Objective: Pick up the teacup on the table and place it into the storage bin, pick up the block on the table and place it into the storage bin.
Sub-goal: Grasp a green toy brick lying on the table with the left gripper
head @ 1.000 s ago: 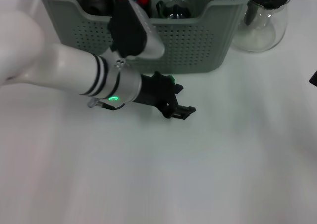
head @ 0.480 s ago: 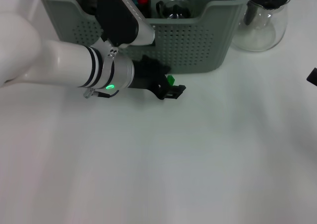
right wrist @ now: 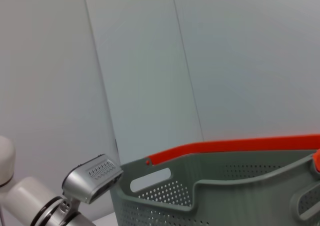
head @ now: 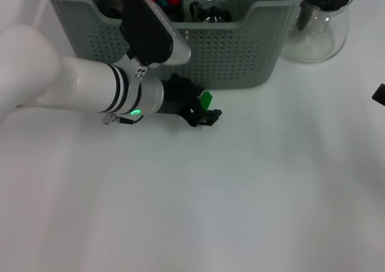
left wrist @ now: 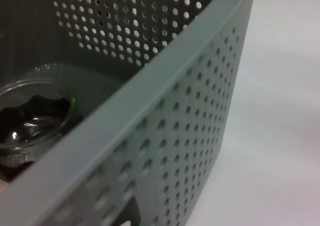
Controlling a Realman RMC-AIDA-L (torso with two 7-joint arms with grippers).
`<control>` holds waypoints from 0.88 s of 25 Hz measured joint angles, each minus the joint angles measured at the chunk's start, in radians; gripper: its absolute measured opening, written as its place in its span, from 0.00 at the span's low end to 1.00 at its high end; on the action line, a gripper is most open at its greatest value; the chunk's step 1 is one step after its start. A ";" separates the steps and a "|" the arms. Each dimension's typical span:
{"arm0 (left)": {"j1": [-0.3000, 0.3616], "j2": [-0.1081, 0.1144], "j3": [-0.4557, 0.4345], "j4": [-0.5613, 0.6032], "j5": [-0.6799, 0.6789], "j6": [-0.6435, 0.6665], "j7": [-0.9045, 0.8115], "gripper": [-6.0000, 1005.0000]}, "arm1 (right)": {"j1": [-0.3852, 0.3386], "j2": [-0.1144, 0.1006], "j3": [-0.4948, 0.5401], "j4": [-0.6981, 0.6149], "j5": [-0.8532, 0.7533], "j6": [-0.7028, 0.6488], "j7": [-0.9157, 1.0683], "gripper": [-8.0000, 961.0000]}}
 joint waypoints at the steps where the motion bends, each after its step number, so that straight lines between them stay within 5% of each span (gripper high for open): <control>1: -0.002 0.000 0.006 -0.005 -0.002 -0.005 0.000 0.63 | 0.000 0.000 0.000 0.000 0.000 -0.002 0.000 0.89; 7: -0.011 0.000 0.025 -0.010 -0.007 0.010 -0.002 0.63 | -0.001 0.000 -0.001 0.000 -0.001 -0.005 0.000 0.89; 14: -0.007 0.000 0.017 0.031 0.001 0.193 0.045 0.62 | -0.004 0.000 -0.003 0.000 -0.001 -0.005 0.000 0.89; 22: 0.006 0.000 -0.011 0.042 -0.006 0.163 0.039 0.61 | -0.006 0.000 -0.006 0.000 -0.001 -0.006 0.000 0.89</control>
